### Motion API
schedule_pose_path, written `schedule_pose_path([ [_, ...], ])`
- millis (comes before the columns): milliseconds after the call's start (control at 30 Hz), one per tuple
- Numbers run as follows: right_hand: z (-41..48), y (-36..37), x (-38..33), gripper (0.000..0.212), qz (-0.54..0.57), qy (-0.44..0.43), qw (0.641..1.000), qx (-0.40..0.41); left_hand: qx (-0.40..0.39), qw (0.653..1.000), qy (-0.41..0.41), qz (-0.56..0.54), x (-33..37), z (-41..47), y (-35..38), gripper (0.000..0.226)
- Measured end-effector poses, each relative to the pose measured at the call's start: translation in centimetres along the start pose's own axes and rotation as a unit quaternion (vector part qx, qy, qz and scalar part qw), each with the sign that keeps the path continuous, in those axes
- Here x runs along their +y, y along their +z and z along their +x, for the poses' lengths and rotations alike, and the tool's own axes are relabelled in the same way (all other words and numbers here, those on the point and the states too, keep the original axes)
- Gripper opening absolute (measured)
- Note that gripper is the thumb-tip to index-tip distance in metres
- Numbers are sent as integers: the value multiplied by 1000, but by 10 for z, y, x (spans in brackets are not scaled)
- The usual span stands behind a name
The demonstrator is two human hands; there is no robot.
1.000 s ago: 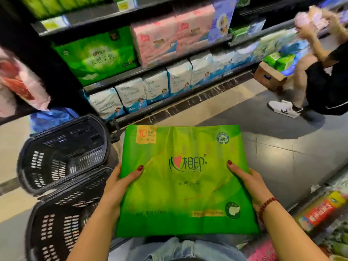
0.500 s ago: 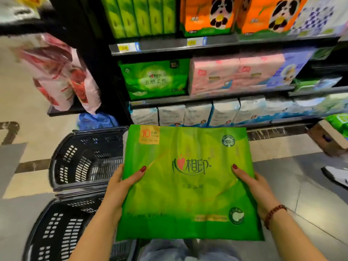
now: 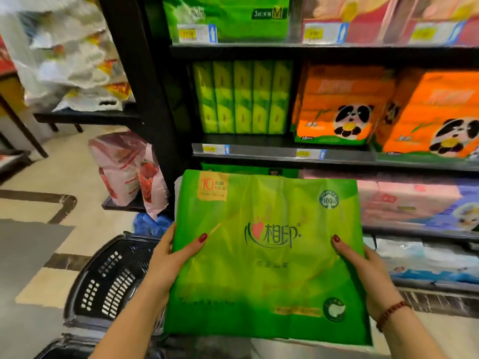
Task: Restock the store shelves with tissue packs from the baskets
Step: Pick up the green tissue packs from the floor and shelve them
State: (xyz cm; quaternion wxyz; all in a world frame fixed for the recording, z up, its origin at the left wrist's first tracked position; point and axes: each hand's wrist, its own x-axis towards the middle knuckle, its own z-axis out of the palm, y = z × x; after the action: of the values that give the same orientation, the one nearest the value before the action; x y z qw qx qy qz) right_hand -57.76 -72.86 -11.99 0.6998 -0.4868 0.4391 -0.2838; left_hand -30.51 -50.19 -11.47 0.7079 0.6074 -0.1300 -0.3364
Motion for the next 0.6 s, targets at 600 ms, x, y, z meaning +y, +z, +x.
schedule_pose_path([
  [600,180,74,-182,41,36,-377,920,-98,38,942,333,31,133,168,68,68],
])
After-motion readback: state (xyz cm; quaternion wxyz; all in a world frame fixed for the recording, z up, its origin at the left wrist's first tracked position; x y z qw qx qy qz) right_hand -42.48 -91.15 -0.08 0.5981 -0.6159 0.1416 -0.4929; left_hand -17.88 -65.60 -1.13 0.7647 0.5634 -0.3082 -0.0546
